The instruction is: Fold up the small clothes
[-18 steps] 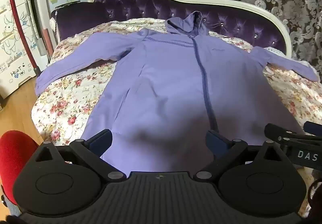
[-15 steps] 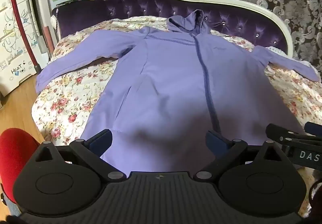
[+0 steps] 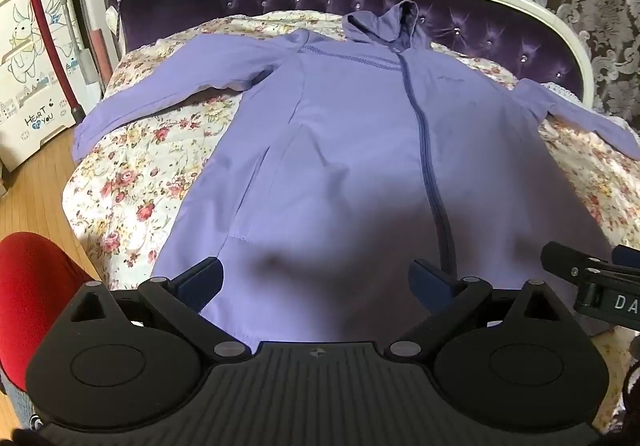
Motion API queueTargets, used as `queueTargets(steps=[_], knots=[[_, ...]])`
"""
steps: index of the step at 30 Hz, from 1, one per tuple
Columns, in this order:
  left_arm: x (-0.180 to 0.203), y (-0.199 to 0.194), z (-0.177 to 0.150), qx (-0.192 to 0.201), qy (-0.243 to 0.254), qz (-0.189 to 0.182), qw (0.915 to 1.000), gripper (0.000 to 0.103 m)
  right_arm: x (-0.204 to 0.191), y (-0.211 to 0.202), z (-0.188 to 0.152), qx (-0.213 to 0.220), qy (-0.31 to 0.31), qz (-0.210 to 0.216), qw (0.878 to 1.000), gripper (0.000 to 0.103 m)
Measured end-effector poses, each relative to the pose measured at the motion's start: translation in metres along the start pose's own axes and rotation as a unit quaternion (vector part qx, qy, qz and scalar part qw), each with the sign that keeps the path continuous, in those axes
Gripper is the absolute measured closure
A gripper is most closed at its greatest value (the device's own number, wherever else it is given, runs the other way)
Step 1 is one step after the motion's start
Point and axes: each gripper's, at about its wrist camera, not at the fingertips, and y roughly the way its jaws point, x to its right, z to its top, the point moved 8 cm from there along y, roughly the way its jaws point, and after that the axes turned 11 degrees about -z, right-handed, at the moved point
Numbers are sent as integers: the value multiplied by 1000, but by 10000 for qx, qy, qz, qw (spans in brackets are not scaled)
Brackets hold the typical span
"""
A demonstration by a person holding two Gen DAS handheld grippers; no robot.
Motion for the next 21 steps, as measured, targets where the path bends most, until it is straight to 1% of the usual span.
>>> queueTargets(steps=[6, 21], knots=[[-1, 1, -1, -38, -36, 6, 10000, 3, 0, 4, -3, -105, 54, 35, 9999, 1], [-2, 6, -2, -136, -111, -2, 9998, 3, -2, 8, -1, -178, 79, 70, 9998, 1]])
